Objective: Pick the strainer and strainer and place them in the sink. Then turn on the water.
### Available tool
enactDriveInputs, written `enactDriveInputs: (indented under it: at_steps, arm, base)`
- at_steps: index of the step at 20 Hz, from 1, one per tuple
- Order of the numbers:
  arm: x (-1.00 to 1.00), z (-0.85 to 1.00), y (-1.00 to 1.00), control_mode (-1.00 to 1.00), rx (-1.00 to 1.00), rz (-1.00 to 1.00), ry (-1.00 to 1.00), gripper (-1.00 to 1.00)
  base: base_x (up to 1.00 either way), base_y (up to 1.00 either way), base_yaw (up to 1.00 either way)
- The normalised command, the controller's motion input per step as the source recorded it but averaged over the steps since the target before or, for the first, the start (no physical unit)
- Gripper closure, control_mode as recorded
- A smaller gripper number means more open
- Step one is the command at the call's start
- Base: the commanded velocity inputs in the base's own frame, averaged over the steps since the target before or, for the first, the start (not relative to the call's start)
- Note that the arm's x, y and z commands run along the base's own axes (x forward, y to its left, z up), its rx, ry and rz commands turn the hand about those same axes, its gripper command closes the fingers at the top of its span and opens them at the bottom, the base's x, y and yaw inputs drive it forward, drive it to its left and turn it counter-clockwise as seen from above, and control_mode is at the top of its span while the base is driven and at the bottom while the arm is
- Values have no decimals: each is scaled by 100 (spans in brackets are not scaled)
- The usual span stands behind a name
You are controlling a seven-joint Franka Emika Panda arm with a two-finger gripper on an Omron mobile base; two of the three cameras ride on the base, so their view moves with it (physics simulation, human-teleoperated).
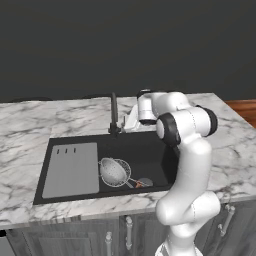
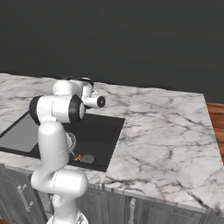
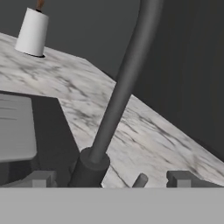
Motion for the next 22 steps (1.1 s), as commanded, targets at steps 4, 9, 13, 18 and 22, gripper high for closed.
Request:
enactDriveInputs:
  at_steps: [4,9,13,18,22]
  arm:
    - [16,-11,0,-100,0,0,0,-100]
    - [15,-12,0,-100,0,0,0,-100]
    - [16,-11,0,-100,0,0,0,-100]
    - [16,-11,0,-100,0,0,0,-100]
    - [17,-9,0,-100,0,0,0,-100]
  base:
    - [0,0,0]
    - [0,0,0]
    - [0,0,0]
    - [0,0,0]
    - [0,0,0]
